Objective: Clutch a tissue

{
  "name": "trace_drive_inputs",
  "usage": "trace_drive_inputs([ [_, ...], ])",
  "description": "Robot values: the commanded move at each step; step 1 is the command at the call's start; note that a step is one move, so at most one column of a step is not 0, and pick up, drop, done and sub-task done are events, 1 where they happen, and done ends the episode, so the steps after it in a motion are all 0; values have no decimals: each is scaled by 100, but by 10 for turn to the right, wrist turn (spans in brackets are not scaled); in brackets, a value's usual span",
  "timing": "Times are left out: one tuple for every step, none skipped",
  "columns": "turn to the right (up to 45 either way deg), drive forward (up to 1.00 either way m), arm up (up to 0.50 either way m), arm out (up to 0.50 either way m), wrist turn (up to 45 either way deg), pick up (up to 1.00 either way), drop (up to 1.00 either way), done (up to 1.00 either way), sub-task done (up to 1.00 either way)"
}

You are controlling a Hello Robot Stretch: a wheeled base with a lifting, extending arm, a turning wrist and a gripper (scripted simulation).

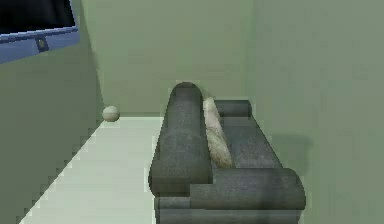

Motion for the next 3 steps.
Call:
trace_drive_inputs([
  [0, 0, 50, 0, 0, 0, 0, 0, 0],
  [0, 0, 28, 0, 0, 0, 0, 0, 0],
  [0, 0, 0, 14, 0, 0, 0, 0, 0],
])
